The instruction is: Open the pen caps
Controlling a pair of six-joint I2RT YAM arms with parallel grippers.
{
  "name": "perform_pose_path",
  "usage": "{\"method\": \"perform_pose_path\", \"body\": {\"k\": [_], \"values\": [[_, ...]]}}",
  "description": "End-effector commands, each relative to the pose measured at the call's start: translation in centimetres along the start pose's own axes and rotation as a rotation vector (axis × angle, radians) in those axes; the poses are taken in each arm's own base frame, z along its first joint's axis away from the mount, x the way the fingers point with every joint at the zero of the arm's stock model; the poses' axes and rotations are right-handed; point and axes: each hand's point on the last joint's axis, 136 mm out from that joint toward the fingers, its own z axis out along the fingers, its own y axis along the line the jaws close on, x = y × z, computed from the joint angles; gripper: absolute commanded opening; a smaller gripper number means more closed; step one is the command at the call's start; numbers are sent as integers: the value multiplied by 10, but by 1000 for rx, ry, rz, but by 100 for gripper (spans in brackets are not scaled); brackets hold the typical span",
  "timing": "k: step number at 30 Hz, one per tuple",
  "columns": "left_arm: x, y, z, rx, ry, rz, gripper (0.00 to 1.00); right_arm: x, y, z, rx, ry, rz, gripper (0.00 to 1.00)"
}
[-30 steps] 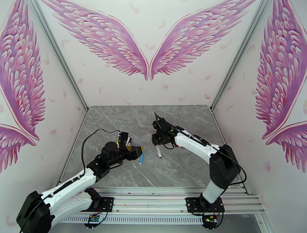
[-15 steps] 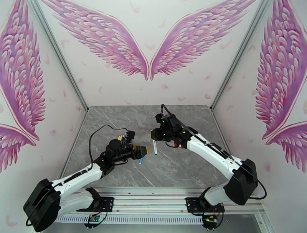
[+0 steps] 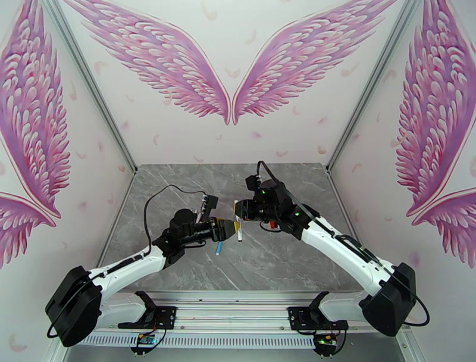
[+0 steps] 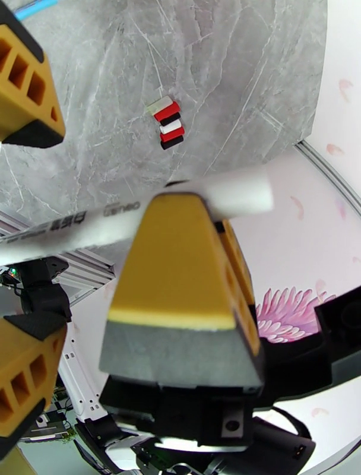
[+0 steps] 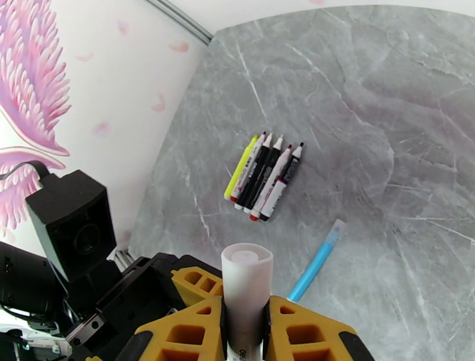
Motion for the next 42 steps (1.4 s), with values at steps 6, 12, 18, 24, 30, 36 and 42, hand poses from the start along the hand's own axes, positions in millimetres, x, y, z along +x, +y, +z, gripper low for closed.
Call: {"method": "perform_pose_path", "body": {"k": [6,12,18,24,30,36,42], "values": [[-14,-24,9,70,-14,19,70,-4,13,-15,-75,-40,17,23],[-14,-27,10,84,-7,13,60,-4,17,-17,-104,-60,20,23],[-13,-28,13,93,5,10,49,-4,19,-19,-130,-82,19,23],[-13,-30,16,98,11,14,40,-3,18,-20,-132,-88,17,23],[-12,-29,17,94,14,20,29,-1,15,-19,-123,-89,15,23],[-9,-27,17,76,25,34,15,-2,7,-20,-100,-125,17,24],[-1,-23,17,64,44,81,5,-2,4,-26,-84,-149,16,33]]}}
